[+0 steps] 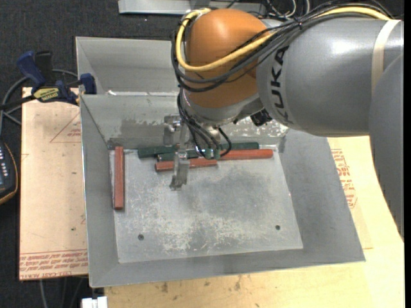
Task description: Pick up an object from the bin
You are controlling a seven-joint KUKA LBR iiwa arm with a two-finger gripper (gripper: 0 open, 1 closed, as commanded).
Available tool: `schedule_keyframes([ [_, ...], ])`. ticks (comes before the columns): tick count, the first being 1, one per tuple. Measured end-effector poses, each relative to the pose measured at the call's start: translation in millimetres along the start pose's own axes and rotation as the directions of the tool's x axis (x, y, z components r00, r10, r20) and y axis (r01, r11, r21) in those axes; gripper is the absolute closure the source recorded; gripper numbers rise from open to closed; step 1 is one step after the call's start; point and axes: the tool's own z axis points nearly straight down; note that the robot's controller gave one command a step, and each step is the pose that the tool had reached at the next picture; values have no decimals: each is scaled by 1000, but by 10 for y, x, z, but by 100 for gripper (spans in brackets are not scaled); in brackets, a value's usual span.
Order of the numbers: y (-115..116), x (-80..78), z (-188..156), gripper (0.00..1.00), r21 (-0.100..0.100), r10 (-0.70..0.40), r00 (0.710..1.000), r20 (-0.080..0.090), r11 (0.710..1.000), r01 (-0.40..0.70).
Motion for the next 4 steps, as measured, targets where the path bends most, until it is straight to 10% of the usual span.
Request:
schedule_keyframes([
  [1,-222,-447,1240,0,1,-71,998,2,998,71],
  [2,-368,-729,1704,0,-1,-189,982,12,982,189],
  [3,-358,-755,1648,100,-2,-188,982,22,982,188],
  [4,-32,-482,258,100,0,-226,974,18,974,226],
])
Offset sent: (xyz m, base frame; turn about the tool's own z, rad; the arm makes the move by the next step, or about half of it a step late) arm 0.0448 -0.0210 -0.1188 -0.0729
